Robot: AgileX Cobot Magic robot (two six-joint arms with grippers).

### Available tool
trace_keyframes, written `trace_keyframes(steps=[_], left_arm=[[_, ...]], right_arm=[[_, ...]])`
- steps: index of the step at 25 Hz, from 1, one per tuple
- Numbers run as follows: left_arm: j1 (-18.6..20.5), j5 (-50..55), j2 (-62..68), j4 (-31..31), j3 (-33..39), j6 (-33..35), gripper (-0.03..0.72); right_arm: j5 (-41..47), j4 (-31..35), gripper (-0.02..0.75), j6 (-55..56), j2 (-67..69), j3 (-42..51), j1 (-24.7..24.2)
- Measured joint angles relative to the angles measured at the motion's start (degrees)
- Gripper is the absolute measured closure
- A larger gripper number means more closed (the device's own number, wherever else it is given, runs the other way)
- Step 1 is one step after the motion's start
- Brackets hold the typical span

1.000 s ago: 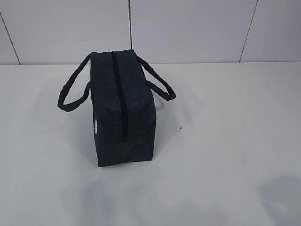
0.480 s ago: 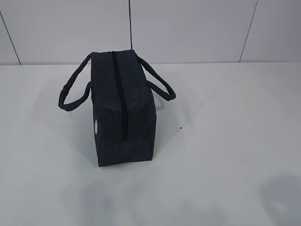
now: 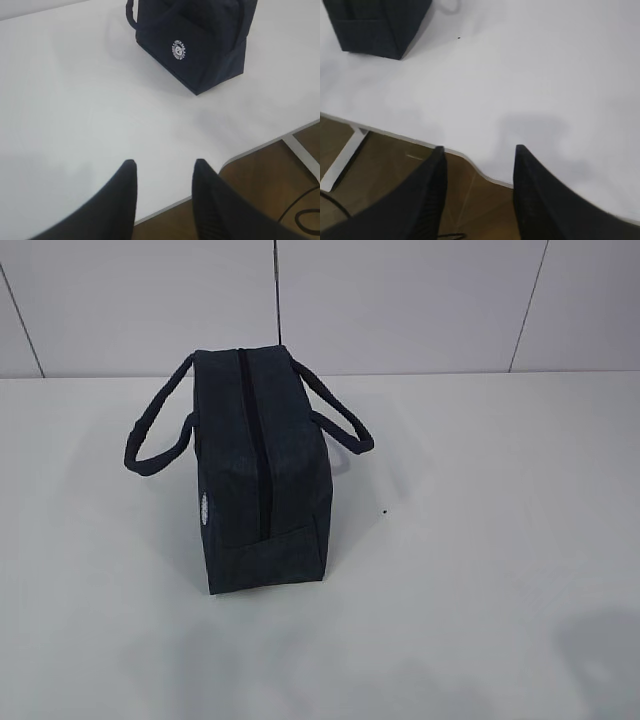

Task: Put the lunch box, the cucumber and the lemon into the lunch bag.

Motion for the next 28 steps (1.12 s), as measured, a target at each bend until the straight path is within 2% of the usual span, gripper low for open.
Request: trace_keyframes(steps=[4,7,14,28], left_arm=[[2.1,0.0,0.0,0.0,0.0,0.0,0.441],[3.3,0.0,0.0,0.0,0.0,0.0,0.442],[5.0,0.0,0.0,0.0,0.0,0.0,0.445],[5.1,0.0,0.0,0.0,0.0,0.0,0.449]], right_arm=[[0.0,0.0,0.408,0.0,0.0,0.0,-7.2],[-0.1,0.0,0.408,0.0,0.0,0.0,-10.7],[-0.1,0.0,0.409,0.0,0.0,0.0,-11.6],[-0.1,0.0,0.408,0.0,0.0,0.0,-11.8]])
